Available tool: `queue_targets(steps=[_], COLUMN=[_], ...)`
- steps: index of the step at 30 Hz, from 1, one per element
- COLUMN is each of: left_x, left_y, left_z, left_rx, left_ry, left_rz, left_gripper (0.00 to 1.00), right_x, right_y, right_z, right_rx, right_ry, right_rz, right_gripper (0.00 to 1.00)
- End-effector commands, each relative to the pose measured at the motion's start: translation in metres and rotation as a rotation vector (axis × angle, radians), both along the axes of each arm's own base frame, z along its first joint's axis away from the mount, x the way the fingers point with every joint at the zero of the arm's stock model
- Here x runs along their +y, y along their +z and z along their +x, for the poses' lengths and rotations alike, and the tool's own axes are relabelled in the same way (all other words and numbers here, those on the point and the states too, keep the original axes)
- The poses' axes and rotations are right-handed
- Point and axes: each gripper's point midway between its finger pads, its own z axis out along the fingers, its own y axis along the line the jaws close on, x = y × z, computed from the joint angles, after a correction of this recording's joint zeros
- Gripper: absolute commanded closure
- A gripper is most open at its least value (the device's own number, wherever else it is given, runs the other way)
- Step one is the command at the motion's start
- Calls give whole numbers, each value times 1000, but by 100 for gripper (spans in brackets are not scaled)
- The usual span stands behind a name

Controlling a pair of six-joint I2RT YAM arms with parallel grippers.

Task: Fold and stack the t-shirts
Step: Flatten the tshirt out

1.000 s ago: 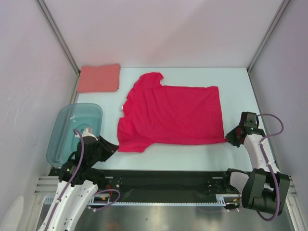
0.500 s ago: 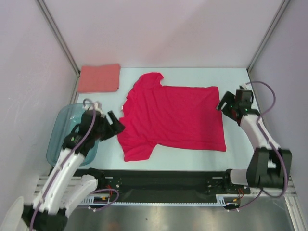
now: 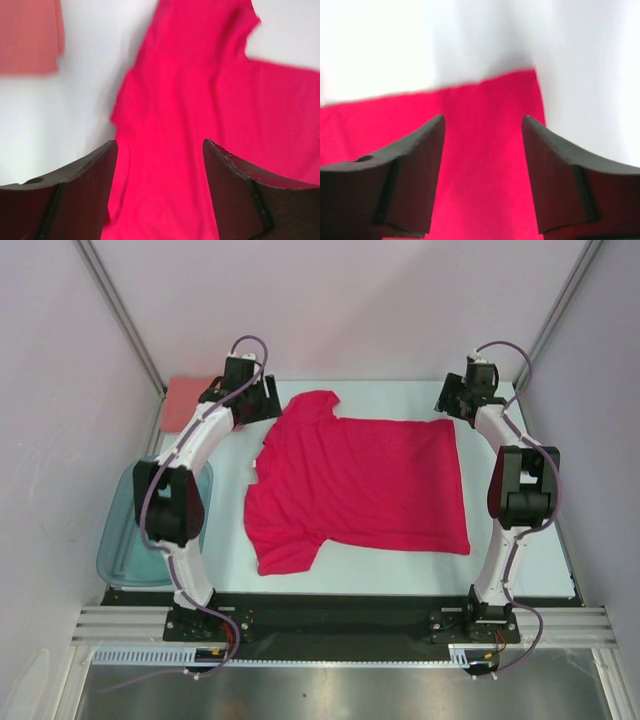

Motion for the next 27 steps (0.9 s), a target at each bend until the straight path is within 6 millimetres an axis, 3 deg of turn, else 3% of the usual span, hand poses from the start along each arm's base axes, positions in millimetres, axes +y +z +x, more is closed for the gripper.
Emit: queue_targets(steps=[1, 2, 3, 5, 9, 14, 15, 18, 19, 24, 25, 26, 27], left_x=[13, 16, 18, 16, 21, 25, 27, 27, 26, 25, 24, 20, 18], left_y=[-10, -24, -28, -41, -48, -42, -33, -30, -19, -21, -21, -23, -24], left_z=[45, 59, 66, 81, 91, 82, 81, 73, 71, 50, 47, 40, 37], left_rx=[-28, -13, -11, 0, 11, 10, -7, -3, -22, 7, 13, 22, 29], left_ry=[-41, -30, -22, -23, 1, 16, 24, 15, 8, 11, 19, 7, 4], left_rz=[57, 53, 54, 23, -8, -7, -6, -17, -25, -53, -73, -101, -118], left_gripper=[26, 30, 30, 32, 33, 34, 33, 34, 34, 34, 34, 34, 34], right_x=[-8, -10, -12, -16, -20, -34, -35, -38, -38, -44, -44, -43, -42], right_y=[-13, -11, -26, -33, -50, -71, -75, -82, -82, -95, -95, -95, -99], right_z=[18, 23, 24, 25, 26, 26, 26, 32, 33, 39, 40, 41, 42], right_rx=[33, 26, 55, 71, 104, 147, 157, 166, 164, 177, 175, 172, 175], right_ry=[30, 31, 27, 19, 23, -18, -17, -20, -18, -22, -18, -12, -6], right_rz=[-32, -36, -40, -50, -67, -118, -125, -135, -132, -116, -108, -96, -85], right_gripper=[35, 42, 43, 46, 47, 47, 47, 47, 47, 48, 50, 60, 65])
